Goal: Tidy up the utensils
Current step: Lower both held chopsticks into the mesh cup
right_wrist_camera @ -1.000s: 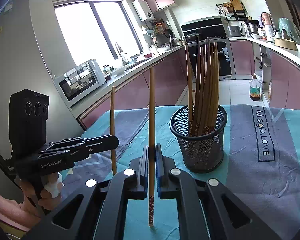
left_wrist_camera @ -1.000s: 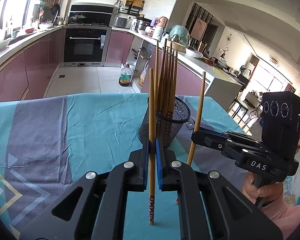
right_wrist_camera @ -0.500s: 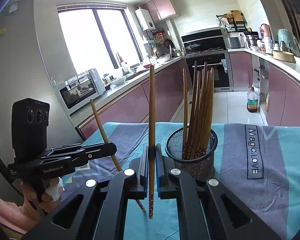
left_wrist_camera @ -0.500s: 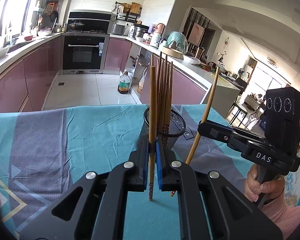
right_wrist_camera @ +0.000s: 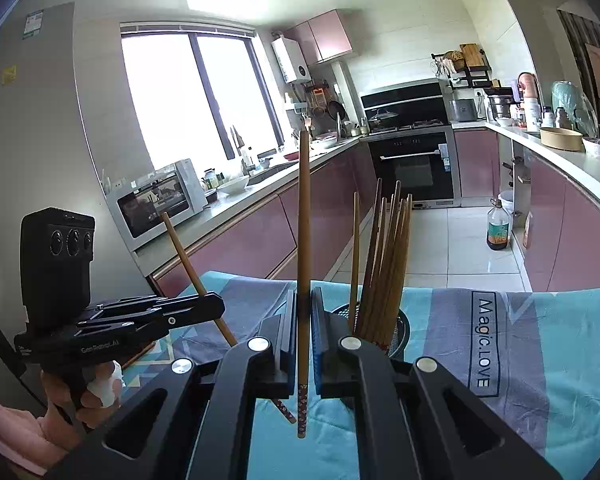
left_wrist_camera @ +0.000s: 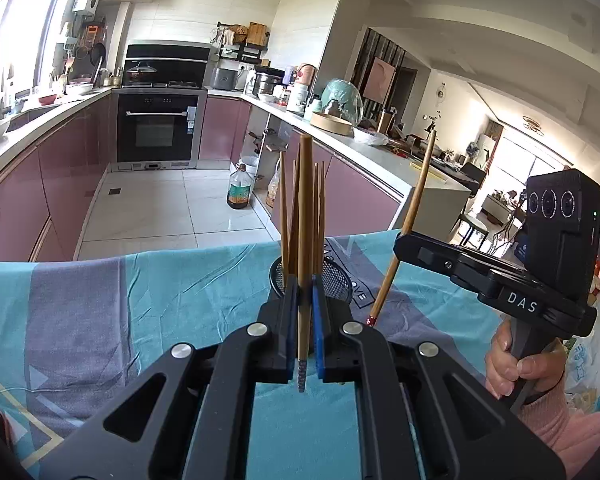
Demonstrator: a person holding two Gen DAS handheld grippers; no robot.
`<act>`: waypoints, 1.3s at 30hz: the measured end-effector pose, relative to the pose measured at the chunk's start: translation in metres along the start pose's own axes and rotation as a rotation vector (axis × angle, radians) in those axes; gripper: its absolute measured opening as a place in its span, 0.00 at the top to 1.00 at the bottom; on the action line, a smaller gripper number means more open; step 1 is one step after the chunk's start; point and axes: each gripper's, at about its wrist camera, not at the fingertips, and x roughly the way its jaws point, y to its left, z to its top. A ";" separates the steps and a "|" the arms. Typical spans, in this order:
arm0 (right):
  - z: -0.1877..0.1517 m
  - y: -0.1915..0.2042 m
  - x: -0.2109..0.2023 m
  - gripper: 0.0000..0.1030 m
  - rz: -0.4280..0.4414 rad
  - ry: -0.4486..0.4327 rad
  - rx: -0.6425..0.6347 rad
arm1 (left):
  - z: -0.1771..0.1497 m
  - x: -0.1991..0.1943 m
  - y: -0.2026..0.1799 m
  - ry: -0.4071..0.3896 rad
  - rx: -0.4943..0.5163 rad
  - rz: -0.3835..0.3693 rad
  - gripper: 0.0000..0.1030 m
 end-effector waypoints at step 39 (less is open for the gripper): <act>0.038 -0.025 0.025 0.95 -0.080 -0.054 0.000 | 0.045 0.002 -0.025 -0.067 0.054 0.023 0.93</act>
